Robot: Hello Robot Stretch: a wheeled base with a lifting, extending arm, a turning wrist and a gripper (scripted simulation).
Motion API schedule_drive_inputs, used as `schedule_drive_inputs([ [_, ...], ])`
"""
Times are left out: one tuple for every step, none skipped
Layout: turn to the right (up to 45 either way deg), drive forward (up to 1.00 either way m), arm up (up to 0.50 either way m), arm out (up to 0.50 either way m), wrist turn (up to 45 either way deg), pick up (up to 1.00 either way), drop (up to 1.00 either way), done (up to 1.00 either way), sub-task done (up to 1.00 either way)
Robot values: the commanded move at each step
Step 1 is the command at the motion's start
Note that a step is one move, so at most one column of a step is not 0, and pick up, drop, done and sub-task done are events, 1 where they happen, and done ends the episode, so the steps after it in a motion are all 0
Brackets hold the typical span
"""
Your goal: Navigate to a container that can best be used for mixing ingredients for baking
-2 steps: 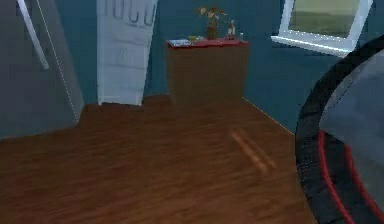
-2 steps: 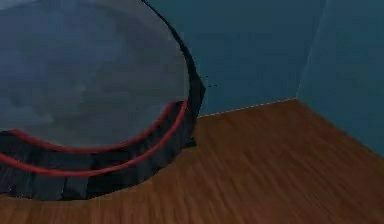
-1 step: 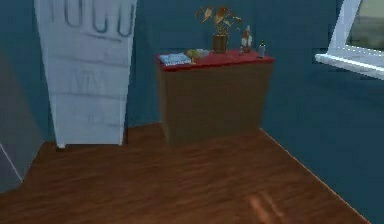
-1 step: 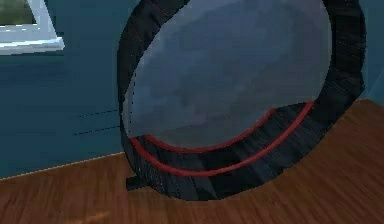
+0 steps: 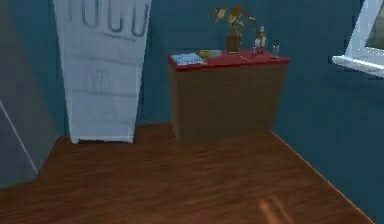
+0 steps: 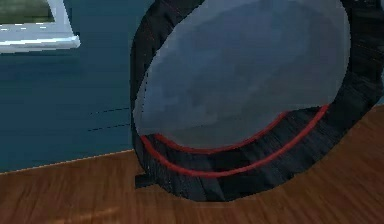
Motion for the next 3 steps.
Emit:
schedule_drive_inputs([
  [0.0, 1.0, 0.0, 0.0, 0.0, 0.0, 0.0, 0.0, 0.0],
  [-6.0, 0.0, 0.0, 0.0, 0.0, 0.0, 0.0, 0.0, 0.0],
  [0.0, 0.25, 0.0, 0.0, 0.0, 0.0, 0.0, 0.0, 0.0],
])
